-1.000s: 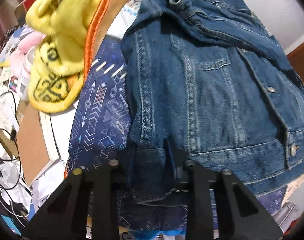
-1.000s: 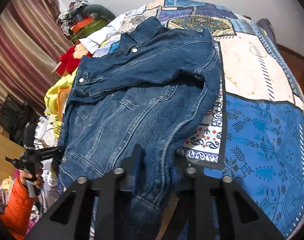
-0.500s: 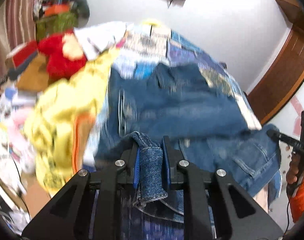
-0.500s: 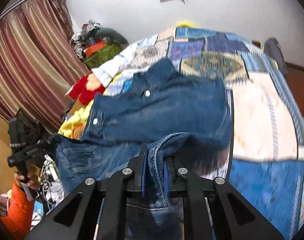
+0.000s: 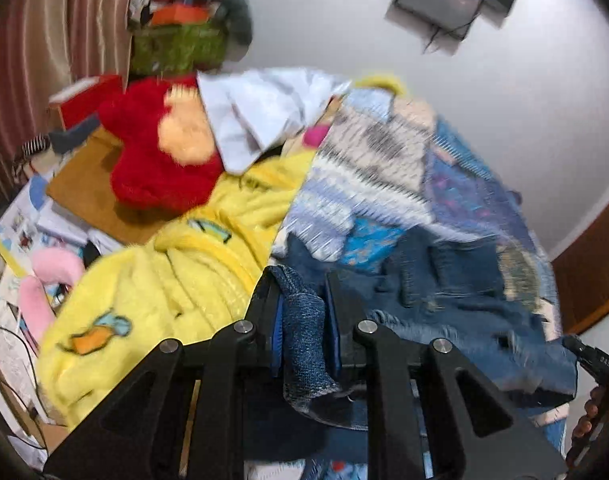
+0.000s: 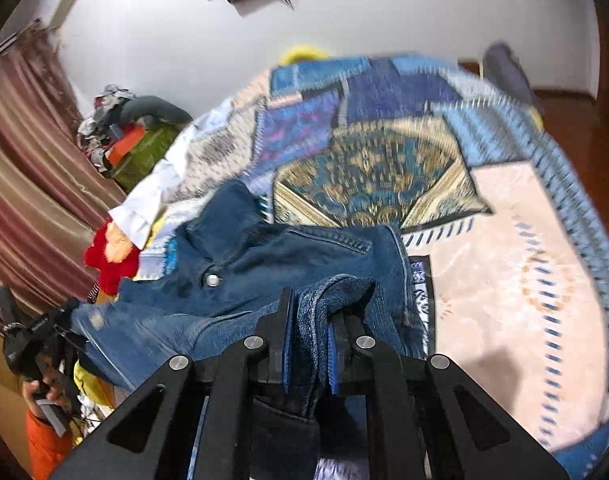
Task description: Fold large clothes
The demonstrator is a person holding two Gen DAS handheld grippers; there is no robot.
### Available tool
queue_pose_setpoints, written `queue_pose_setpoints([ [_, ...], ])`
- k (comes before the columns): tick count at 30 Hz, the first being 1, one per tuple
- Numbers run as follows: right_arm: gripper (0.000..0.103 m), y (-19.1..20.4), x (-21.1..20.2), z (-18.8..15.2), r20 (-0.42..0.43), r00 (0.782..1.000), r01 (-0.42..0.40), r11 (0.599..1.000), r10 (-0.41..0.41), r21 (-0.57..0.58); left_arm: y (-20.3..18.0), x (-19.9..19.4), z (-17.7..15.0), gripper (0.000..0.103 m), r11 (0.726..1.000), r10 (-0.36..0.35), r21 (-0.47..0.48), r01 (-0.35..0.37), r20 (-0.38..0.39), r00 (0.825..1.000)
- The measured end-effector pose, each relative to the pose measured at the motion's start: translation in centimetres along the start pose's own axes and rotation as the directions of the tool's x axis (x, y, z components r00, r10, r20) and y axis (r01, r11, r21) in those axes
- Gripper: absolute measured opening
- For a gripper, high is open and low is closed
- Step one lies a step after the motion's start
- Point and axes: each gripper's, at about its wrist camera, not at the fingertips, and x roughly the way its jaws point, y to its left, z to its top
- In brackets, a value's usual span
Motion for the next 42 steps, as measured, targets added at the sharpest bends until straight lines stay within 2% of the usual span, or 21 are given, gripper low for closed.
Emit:
queue_pose_setpoints([
  [3, 0.011, -0.9, 3.6, 0.1, -0.061, 0.998, 0.024, 0.999, -0.025, -0.024, -0.3, 5.0, -0.8, 0.019, 0.993, 0.111, 0.049, -0.108, -0.063, 0.992],
  [5, 0.011, -1.4, 4.7, -0.2, -0.088, 0.996, 0.018, 0.999, -0.022, -0.051, -0.4, 7.2, -1.5, 0.019, 0.984, 0.159, 0.091, -0.151, -0.087, 0.983],
  [10, 0.011, -2.1, 4.0, -0.3, -0.138, 0.99, -0.056, 0.991, 0.039, -0.122, -0.6, 8.7, -2.1, 0.022, 0.97, 0.202, 0.151, -0.189, -0.076, 0.976],
  [15, 0.011, -3.1, 1.4, -0.5, -0.144, 0.986, -0.106, 0.987, 0.089, -0.117, -1.2, 9.0, -1.9, 0.023, 0.952, 0.246, 0.21, -0.224, -0.083, 0.966],
  [16, 0.011, -3.0, 0.7, -0.8, -0.134, 0.989, -0.077, 0.987, 0.058, -0.139, -1.4, 9.0, -1.9, 0.023, 0.946, 0.257, 0.225, -0.233, -0.087, 0.962],
  [18, 0.011, -2.6, -0.8, -0.9, -0.054, 0.991, 0.111, 0.97, -0.125, -0.215, -1.9, 8.8, -1.7, 0.023, 0.931, 0.282, 0.269, -0.249, -0.091, 0.955],
  [19, 0.011, -2.6, -1.8, -1.0, 0.001, 0.98, 0.191, 0.948, -0.197, -0.255, -2.0, 8.7, -1.7, 0.023, 0.929, 0.281, 0.277, -0.246, -0.093, 0.955],
  [21, 0.011, -2.9, -3.3, -1.3, 0.041, 0.969, 0.246, 0.928, -0.244, -0.28, -2.4, 7.5, -1.6, 0.024, 0.924, 0.27, 0.303, -0.233, -0.086, 0.959],
  [24, 0.011, -3.1, -5.1, -2.1, 0.011, 0.98, 0.194, 0.933, -0.2, -0.303, -3.8, 4.6, -1.8, 0.027, 0.909, 0.248, 0.355, -0.219, -0.037, 0.968],
  [26, 0.011, -2.8, -6.1, -2.8, 0.008, 0.983, 0.177, 0.93, -0.184, -0.323, -4.8, 2.1, -1.9, 0.037, 0.898, 0.223, 0.388, -0.209, 0.011, 0.975],
  [28, 0.011, -2.0, -6.9, -3.6, 0.01, 0.985, 0.166, 0.924, -0.173, -0.346, -5.6, -0.7, -1.9, 0.063, 0.89, 0.211, 0.397, -0.224, 0.076, 0.974],
  [31, 0.011, -0.5, -7.6, -4.7, 0.009, 0.992, 0.119, 0.927, -0.124, -0.356, -6.2, -3.9, -2.2, 0.07, 0.898, 0.174, 0.387, -0.207, 0.119, 0.978],
  [35, 0.011, 1.0, -7.8, -6.1, -0.015, 0.999, 0.034, 0.933, -0.043, -0.359, -6.9, -5.0, -3.8, 0.078, 0.901, 0.116, 0.414, -0.127, 0.052, 0.992],
  [37, 0.011, 2.1, -7.4, -6.9, -0.035, 0.999, 0.013, 0.923, -0.028, -0.384, -7.2, -4.6, -5.2, 0.079, 0.896, 0.098, 0.434, -0.093, 0.011, 0.995],
  [41, 0.011, 3.9, -6.2, -8.1, -0.056, 0.998, 0.008, 0.898, -0.036, -0.44, -7.8, -2.2, -8.5, 0.079, 0.881, 0.1, 0.471, -0.051, -0.079, 0.992],
  [42, 0.011, 4.4, -5.6, -8.3, -0.065, 0.997, 0.005, 0.892, -0.039, -0.453, -8.0, -1.2, -9.6, 0.079, 0.87, 0.11, 0.492, -0.042, -0.109, 0.988],
])
